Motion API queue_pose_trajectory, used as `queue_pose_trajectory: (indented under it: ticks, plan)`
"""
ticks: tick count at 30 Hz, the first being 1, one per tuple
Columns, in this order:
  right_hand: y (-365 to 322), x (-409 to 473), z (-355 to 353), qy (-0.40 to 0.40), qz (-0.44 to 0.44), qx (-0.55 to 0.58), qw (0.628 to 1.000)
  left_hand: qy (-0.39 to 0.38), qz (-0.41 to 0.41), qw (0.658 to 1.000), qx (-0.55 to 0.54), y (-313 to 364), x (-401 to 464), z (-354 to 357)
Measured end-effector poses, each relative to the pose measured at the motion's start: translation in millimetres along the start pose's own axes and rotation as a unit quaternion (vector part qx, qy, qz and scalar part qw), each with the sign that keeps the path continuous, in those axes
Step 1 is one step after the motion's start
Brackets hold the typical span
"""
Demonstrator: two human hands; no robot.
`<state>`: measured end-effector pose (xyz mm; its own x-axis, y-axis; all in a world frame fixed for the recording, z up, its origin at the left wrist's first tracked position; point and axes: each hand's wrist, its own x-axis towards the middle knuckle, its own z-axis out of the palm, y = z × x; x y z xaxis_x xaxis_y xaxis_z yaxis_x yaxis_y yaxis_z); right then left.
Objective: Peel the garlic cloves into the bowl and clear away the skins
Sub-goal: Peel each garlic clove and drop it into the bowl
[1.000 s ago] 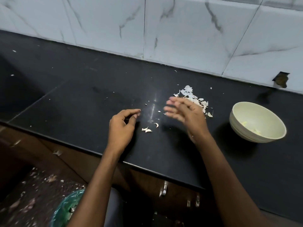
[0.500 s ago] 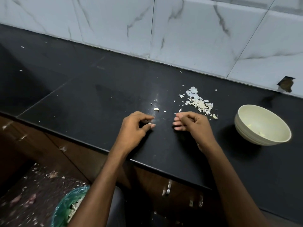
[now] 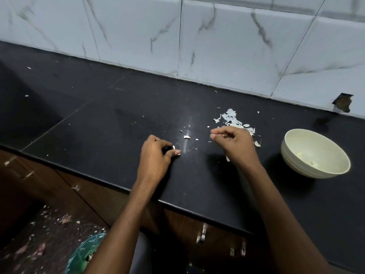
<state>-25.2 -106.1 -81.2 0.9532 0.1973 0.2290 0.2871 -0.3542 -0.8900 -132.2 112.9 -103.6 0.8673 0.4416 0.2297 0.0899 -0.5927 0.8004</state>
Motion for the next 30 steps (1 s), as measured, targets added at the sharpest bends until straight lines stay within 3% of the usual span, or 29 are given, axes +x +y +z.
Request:
queue_pose_trajectory:
  ticks: [7,10,15,20,25,27,30]
  plan:
    - [-11,22,56,-0.056,-0.087,-0.184,0.977,0.022,0.024,0.998,0.056,5,4,20]
    - [-10,21,72,-0.071,-0.113,-0.230,0.964,0.044,0.020,0.999,0.020,3,4,20]
    - [1,18,70,-0.051,-0.091,-0.183,0.978,0.014,0.000,0.999,0.030,5,13,24]
    - [7,-14,36,-0.077,-0.061,-0.030,0.995,0.027,0.007,0.998,0.055,15,10,29]
    - [14,-45,1,-0.091,-0.023,0.021,0.995,-0.008,0.006,1.000,-0.023,23,-6,29]
    - [10,-54,-9,-0.069,-0.013,0.079,0.994,0.000,0.000,0.999,-0.044,33,-19,35]
    - [3,-64,-28,0.037,-0.026,0.167,0.985,-0.013,-0.007,0.997,-0.081,48,-33,50]
